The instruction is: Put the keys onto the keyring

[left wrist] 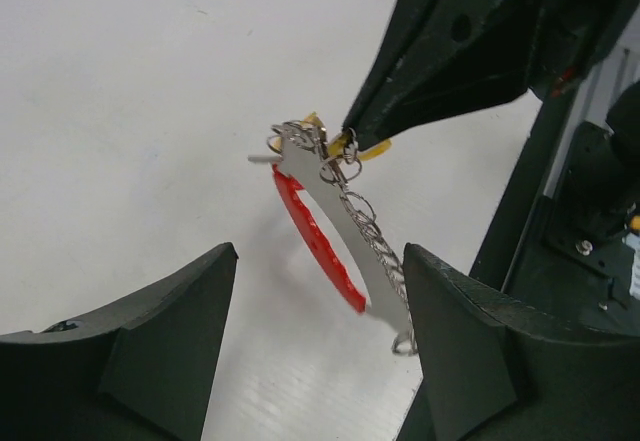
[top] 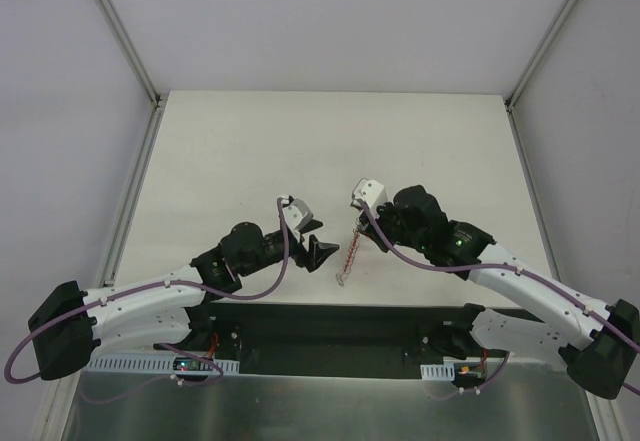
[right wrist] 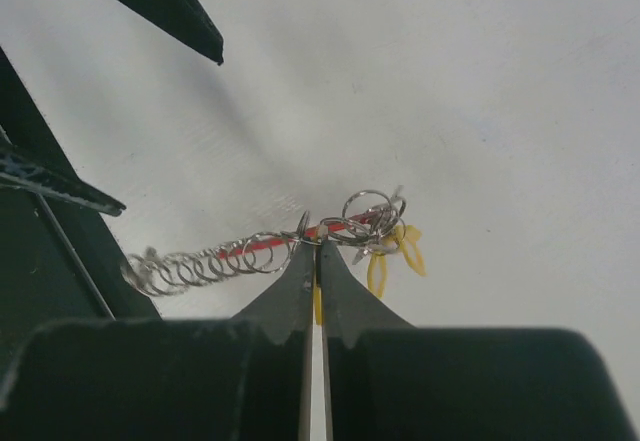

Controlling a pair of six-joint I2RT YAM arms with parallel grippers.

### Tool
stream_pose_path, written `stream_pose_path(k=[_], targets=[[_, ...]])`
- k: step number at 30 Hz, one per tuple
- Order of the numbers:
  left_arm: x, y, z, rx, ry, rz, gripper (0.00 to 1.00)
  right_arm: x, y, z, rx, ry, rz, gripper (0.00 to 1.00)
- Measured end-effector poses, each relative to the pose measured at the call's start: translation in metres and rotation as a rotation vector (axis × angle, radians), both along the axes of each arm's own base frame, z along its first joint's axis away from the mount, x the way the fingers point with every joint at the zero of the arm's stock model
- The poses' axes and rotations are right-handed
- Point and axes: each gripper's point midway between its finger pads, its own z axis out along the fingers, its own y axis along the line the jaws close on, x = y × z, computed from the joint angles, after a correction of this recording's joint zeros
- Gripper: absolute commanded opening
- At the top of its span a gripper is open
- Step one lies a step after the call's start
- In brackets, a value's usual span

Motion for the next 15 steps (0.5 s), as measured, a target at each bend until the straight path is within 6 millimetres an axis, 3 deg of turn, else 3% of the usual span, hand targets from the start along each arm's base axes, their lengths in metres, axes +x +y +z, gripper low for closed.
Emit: stream_pose_path(k=[5, 15], targets=[[-0.014, -0.007, -0.002, 0.032, -0.041, -0.118, 0.68, -0.004, 0.002, 0.003, -0.005, 0.001, 0.034, 0.01], [-0.021, -0.009, -0.003, 0.047, -0.062, -0.18, 0.72, -0.01, 0.005, 0.001, -0.012, 0.023, 0.079, 0.01]])
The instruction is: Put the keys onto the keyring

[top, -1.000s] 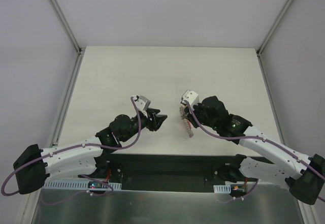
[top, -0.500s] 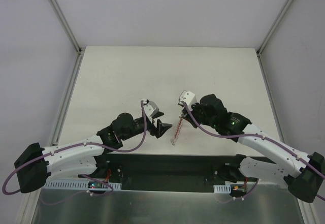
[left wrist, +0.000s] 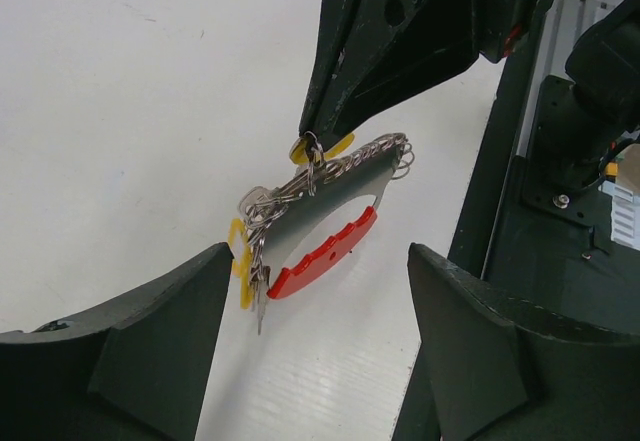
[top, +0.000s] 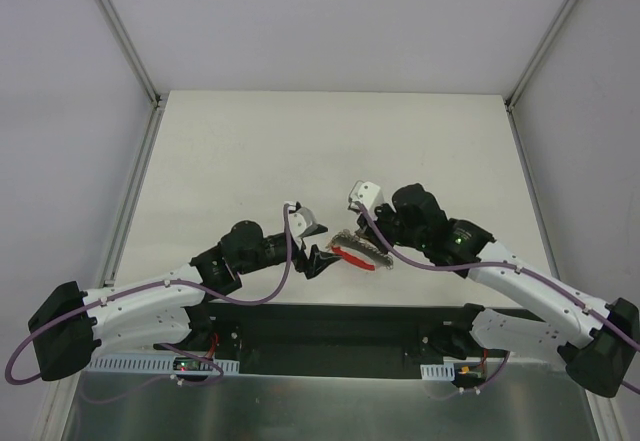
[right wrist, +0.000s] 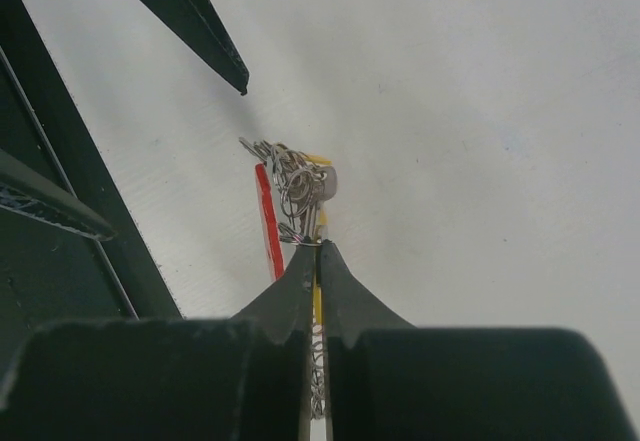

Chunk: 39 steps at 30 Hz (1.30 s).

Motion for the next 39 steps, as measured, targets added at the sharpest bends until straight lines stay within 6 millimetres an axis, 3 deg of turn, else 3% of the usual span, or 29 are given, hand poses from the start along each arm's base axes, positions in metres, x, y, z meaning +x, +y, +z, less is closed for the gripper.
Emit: stream_pose_path(k=[3, 7, 12, 19, 25, 29, 31, 35, 37, 39], targets=[[0.0, 0.0, 0.0, 0.006, 0.002, 0.001, 0.77, 0.0, 0.0, 0.0, -0.005, 0.003, 0.003, 0.01], [0.008, 0.006, -0.003, 0.03, 0.011, 0.055, 0.9, 0.008, -0.003, -0.004, -0.032, -0.001, -0.042, 0.01], [0.039, 0.031, -0.007, 0.069, 0.061, 0.236, 0.99, 0.045, -0.019, -0.015, -0.102, 0.033, -0.248, 0.01], [0.085, 0.092, -0.014, 0.038, 0.225, 0.561, 0.99, 0.119, -0.085, -0.029, -0.088, 0.15, -0.712, 0.1], [0.093, 0.129, -0.027, 0.011, 0.36, 0.745, 0.99, 0.156, -0.142, -0.055, -0.047, 0.261, -1.007, 0.11], [0.093, 0.147, -0.026, -0.049, 0.428, 0.84, 0.99, 0.159, -0.158, -0.083, -0.039, 0.352, -1.102, 0.12], [0.092, 0.157, -0.026, -0.068, 0.448, 0.885, 0.99, 0.151, -0.165, -0.099, -0.033, 0.395, -1.14, 0.12], [0.087, 0.174, -0.026, -0.082, 0.47, 0.955, 0.99, 0.122, -0.179, -0.129, -0.059, 0.479, -1.203, 0.28], [0.083, 0.181, -0.025, -0.082, 0.467, 0.98, 0.99, 0.11, -0.185, -0.133, -0.063, 0.494, -1.222, 0.34], [0.078, 0.188, -0.018, -0.088, 0.457, 0.995, 0.99, 0.104, -0.189, -0.128, -0.047, 0.487, -1.235, 0.47]])
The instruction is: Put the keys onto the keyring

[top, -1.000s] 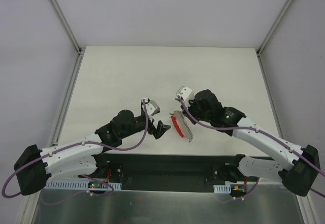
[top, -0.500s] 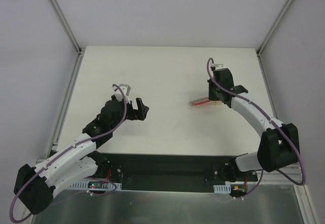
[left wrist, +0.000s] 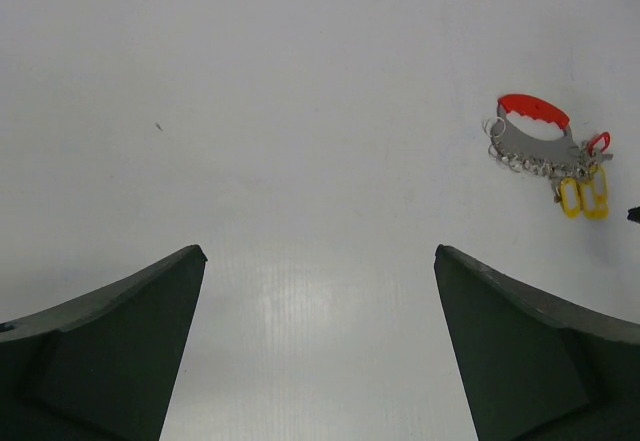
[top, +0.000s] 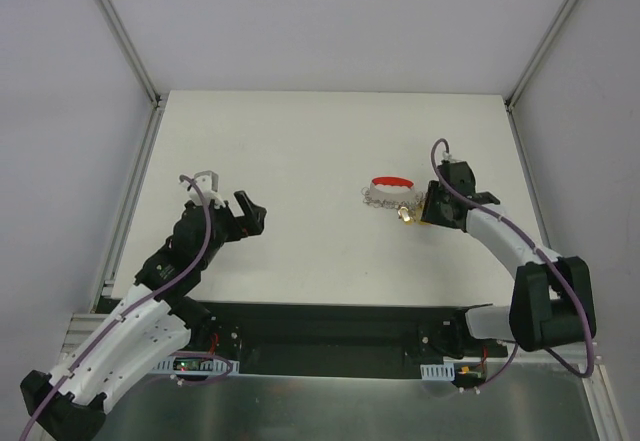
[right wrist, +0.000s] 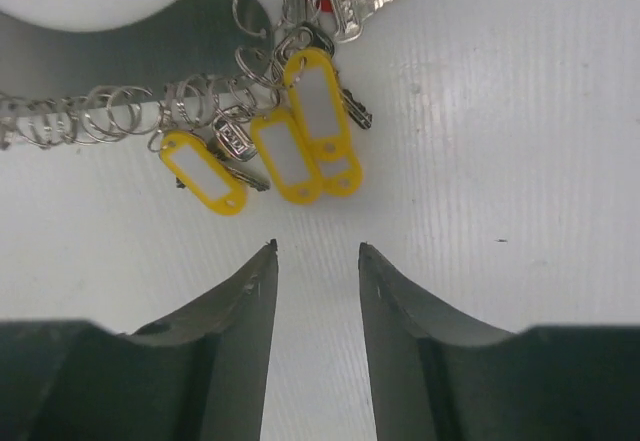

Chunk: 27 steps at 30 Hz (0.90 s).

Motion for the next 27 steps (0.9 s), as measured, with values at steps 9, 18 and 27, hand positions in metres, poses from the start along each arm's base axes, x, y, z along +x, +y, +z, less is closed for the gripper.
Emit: stream_pose_path(k=[9, 18, 27], targets=[[-0.018, 0.026, 0.068, -0.02, -0.173, 0.041, 0.99, -0.001, -0.012, 0.086, 0.019, -0.294, -0.043, 0.88], [-0.044, 0.075, 0.118, -0.039, -0.383, 0.181, 0.99, -0.048, -0.05, 0.187, -0.038, -0.636, -0.124, 0.96], [-0.062, 0.092, 0.132, 0.0, -0.467, 0.191, 0.99, -0.113, -0.091, 0.238, -0.118, -0.881, -0.226, 0.96]])
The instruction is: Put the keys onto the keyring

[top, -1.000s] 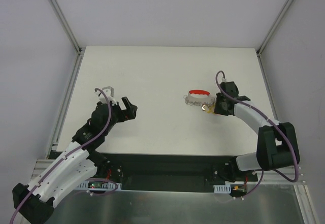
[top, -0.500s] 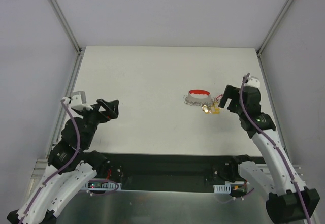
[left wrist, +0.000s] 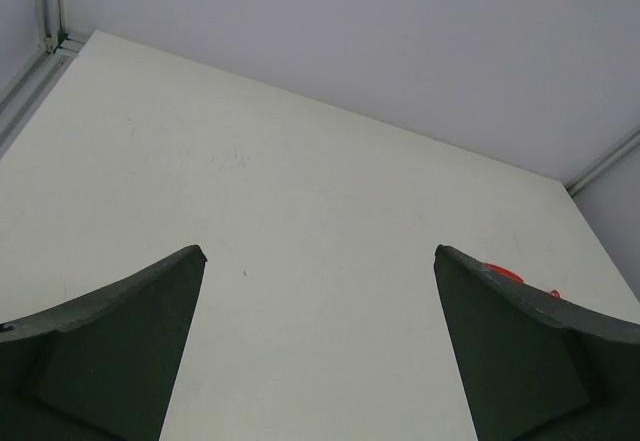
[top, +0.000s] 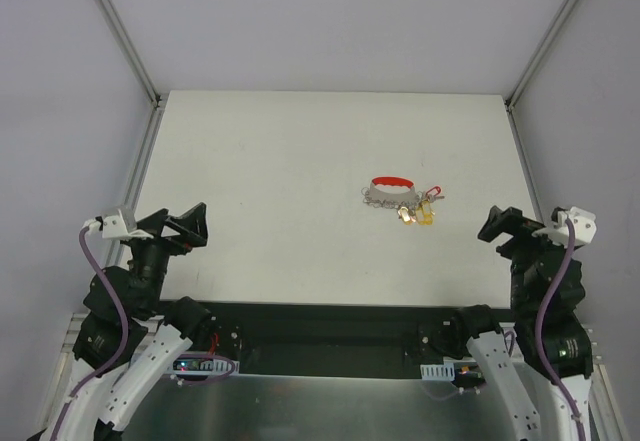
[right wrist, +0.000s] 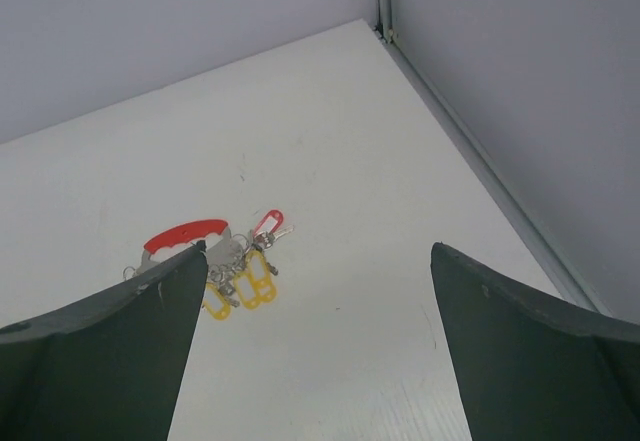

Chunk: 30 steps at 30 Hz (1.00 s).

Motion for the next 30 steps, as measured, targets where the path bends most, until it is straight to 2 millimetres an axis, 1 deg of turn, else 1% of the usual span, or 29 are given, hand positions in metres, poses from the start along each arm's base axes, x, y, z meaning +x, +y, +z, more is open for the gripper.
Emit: stream_pose_path(k=[2, 3, 5, 8, 10, 15, 19, 30], targets=[[-0.003, 0.004, 0.002, -0.005, -0.019, 0.011, 0.99, -0.011, -0.007, 0.005, -0.008, -0.056, -0.019, 0.96], [-0.004, 0.008, 0.001, -0.005, -0.024, 0.024, 0.99, -0.015, -0.009, 0.003, -0.01, -0.076, -0.028, 0.96], [-0.005, 0.012, -0.002, -0.003, -0.028, 0.046, 0.99, -0.019, -0.013, -0.007, -0.009, -0.101, -0.043, 0.96], [-0.003, 0.014, -0.008, 0.009, -0.017, 0.058, 0.99, -0.02, -0.014, -0.027, -0.015, -0.087, -0.049, 0.96], [-0.003, 0.014, -0.013, 0.022, -0.007, 0.059, 0.99, -0.019, -0.015, -0.032, -0.018, -0.08, -0.053, 0.96], [-0.001, 0.018, -0.02, 0.046, 0.01, 0.086, 0.99, -0.019, -0.013, -0.031, -0.01, -0.088, -0.048, 0.96], [0.0, 0.022, -0.021, 0.052, 0.016, 0.112, 0.99, -0.017, -0.014, -0.032, -0.012, -0.076, -0.058, 0.96], [0.005, 0.02, -0.026, 0.078, 0.044, 0.111, 0.99, -0.018, -0.02, -0.032, -0.024, -0.074, -0.086, 0.96]])
